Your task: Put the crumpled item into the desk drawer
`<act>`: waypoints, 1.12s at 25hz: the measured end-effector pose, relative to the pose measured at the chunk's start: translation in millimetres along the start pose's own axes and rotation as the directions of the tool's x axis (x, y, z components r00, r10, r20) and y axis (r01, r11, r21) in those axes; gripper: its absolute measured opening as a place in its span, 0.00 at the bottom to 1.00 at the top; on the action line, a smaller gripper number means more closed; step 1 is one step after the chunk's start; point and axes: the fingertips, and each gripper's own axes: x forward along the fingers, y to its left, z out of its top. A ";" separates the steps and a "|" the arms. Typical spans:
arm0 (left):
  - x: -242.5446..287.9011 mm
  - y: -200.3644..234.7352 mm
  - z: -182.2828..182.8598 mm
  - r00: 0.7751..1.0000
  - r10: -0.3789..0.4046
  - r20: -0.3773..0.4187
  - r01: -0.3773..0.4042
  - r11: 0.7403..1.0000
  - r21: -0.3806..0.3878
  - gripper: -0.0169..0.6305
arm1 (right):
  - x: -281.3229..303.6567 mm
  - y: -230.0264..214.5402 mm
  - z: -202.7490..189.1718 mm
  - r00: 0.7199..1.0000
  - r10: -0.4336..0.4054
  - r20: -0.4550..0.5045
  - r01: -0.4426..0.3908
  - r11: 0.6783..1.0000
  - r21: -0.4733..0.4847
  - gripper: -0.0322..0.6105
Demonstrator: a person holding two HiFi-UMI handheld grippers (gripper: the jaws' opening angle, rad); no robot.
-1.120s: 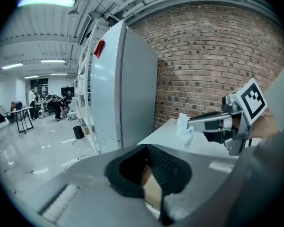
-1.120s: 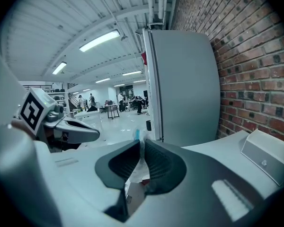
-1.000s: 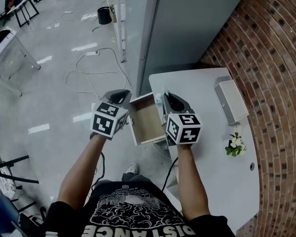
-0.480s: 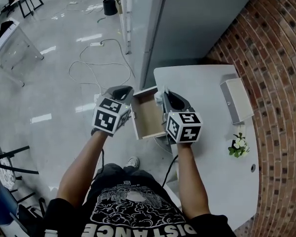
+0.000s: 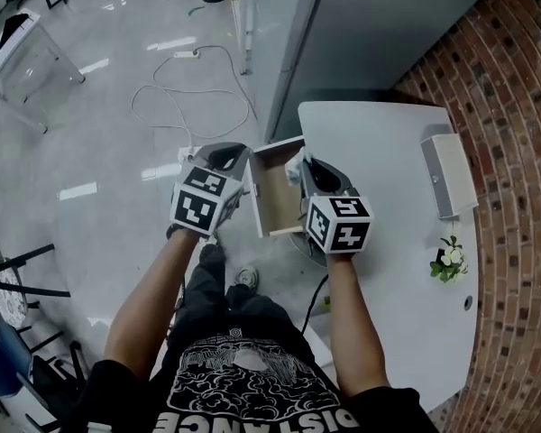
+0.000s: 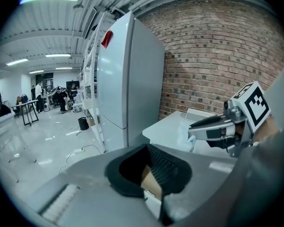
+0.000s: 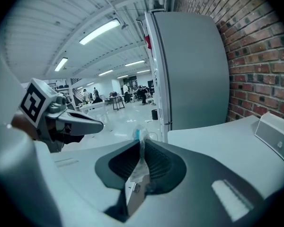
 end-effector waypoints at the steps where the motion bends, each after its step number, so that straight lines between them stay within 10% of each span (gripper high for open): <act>1: 0.4 1.3 -3.9 1.000 -0.001 -0.001 0.001 1.000 -0.010 0.03 | 3.2 1.9 -3.6 1.000 0.000 -0.007 0.000 1.000 -0.002 0.11; 28: 55.7 20.7 -130.9 0.992 -0.068 -0.110 0.056 0.993 -0.105 0.03 | 103.3 -0.7 -150.4 0.979 -0.010 -0.203 0.005 1.000 -0.028 0.11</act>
